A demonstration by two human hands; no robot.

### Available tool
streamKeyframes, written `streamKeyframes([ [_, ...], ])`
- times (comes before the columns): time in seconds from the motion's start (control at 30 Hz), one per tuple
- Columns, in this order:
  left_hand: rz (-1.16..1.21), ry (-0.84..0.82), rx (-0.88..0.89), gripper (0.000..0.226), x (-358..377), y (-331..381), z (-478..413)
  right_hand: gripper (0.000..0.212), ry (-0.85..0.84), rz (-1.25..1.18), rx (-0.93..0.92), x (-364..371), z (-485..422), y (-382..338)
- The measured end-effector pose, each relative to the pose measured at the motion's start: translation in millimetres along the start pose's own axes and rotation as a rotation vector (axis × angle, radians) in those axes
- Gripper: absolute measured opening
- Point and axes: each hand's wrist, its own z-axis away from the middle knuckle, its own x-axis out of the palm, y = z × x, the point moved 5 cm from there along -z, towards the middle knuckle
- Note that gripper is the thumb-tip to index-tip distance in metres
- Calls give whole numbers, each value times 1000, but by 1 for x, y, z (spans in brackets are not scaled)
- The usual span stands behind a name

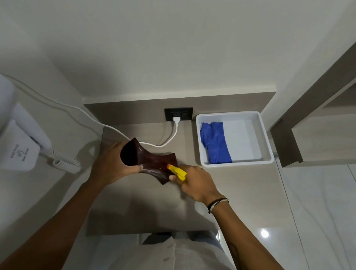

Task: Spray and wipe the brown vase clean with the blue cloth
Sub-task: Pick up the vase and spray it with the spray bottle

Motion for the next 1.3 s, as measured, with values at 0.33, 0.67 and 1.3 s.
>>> streamKeyframes([
  [0.33, 36, -7, -355, 71, -5, -1, -4, 45, 107, 50, -187, 7, -3, -44],
  [0.67, 58, -37, -384, 70, -10, 8, -2, 42, 11, 164, 13, 11, 11, 18],
  [1.3, -215, -29, -73, 98, -4, 72, -9, 70, 381, -91, 153, -156, -34, 102],
])
